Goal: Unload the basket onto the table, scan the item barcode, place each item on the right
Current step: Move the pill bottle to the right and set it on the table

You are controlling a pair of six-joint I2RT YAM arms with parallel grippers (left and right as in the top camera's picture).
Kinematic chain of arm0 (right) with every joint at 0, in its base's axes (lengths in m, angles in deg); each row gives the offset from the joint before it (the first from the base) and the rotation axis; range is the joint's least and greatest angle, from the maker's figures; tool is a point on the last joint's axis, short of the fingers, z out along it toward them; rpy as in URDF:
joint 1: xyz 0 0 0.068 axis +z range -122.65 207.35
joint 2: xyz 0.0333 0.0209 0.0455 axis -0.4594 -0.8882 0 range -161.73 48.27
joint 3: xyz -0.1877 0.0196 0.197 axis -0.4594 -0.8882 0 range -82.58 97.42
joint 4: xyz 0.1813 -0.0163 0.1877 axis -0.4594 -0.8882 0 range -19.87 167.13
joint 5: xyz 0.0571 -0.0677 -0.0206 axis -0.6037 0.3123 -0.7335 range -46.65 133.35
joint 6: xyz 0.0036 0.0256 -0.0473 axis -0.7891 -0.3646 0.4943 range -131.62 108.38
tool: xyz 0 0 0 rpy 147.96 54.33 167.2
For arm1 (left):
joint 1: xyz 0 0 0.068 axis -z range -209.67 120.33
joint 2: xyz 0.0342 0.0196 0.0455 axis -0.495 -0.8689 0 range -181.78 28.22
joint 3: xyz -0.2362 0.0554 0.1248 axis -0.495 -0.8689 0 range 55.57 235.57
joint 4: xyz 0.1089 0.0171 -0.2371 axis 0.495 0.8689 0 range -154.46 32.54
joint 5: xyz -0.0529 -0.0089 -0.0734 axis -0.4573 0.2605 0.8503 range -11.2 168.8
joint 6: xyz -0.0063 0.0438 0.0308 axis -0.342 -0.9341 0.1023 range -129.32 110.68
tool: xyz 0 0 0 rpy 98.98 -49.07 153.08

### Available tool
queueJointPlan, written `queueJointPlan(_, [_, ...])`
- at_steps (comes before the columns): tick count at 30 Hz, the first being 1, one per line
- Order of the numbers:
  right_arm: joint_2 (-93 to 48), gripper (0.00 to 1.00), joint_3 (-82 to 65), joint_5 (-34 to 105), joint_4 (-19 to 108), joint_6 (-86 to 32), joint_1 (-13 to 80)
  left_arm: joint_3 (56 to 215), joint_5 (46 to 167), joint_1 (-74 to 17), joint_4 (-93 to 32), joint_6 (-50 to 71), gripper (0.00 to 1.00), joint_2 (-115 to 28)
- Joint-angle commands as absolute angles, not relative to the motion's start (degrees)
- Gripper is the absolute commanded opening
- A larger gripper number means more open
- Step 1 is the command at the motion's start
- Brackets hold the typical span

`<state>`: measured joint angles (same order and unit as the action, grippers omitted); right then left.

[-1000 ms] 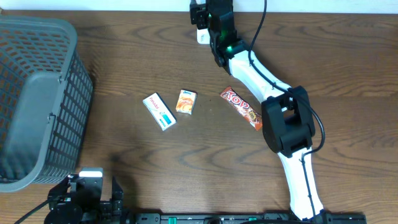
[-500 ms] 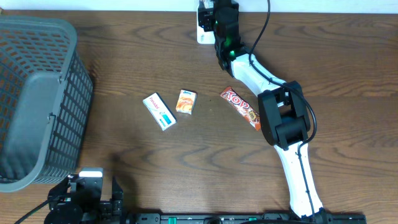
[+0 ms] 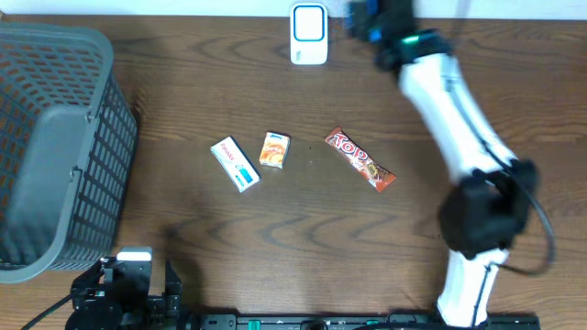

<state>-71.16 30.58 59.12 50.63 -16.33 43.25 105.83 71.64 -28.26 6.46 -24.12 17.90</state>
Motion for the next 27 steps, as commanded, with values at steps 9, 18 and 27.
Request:
queueJointPlan(9, [-75.08, 0.70, 31.67, 61.61, 17.67, -22.25, 11.06, 106.02, 71.94, -27.97, 6.48, -24.02, 0.99, 18.33])
queueJointPlan(18, [-84.78, 0.68, 31.67, 54.51, 13.98, -24.92, -4.33, 106.02, 71.94, -27.97, 6.48, -24.02, 0.99, 18.33])
queueJointPlan(27, [-90.55, 0.99, 31.76, 49.85, 12.93, -25.33, -9.67, 106.02, 71.94, -27.97, 6.48, -24.02, 0.99, 18.33])
